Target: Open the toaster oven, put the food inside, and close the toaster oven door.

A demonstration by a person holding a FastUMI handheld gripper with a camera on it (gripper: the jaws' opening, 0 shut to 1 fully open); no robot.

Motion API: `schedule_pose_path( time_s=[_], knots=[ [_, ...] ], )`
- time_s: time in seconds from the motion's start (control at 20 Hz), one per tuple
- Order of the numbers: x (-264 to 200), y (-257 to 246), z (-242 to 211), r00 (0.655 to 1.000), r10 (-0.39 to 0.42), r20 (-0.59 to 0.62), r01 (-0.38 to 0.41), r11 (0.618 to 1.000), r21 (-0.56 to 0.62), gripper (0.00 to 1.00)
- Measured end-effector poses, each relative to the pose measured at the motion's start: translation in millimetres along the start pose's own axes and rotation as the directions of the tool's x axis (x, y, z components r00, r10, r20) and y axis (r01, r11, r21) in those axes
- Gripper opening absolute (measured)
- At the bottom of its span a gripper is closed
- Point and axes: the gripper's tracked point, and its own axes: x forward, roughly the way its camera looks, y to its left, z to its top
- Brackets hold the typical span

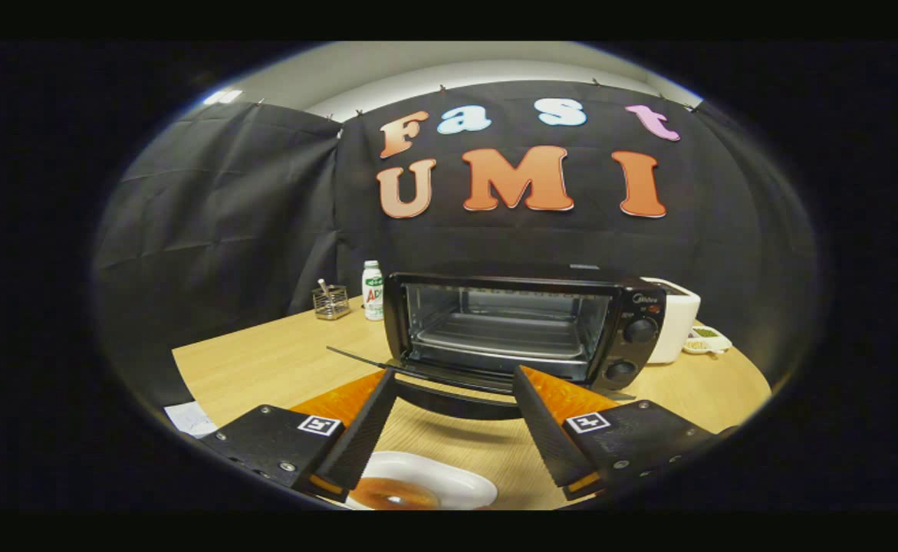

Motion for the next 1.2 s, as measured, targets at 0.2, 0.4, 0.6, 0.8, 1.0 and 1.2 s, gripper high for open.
schedule_pose_path(
  time_s=[0.2,0.4,0.6,0.8,1.0,1.2],
  knots=[
    [0.6,-1.3,-49.2,0.990,0.031,-0.138,-0.026,0.999,0.035,0.91],
    [4.9,-6.1,-74.9,0.977,0.036,-0.209,-0.017,0.996,0.092,0.88],
    [5.7,-8.9,-78.0,0.977,0.050,-0.205,-0.028,0.994,0.109,0.87],
    [-7.2,-9.7,-69.9,0.981,0.055,-0.186,-0.042,0.996,0.074,0.87],
    [-29.6,-4.4,-71.6,0.979,0.091,-0.184,-0.091,0.996,0.007,0.87],
    [-57.4,19.7,-71.0,0.964,0.196,-0.180,-0.192,0.981,0.039,0.87]
  ],
)
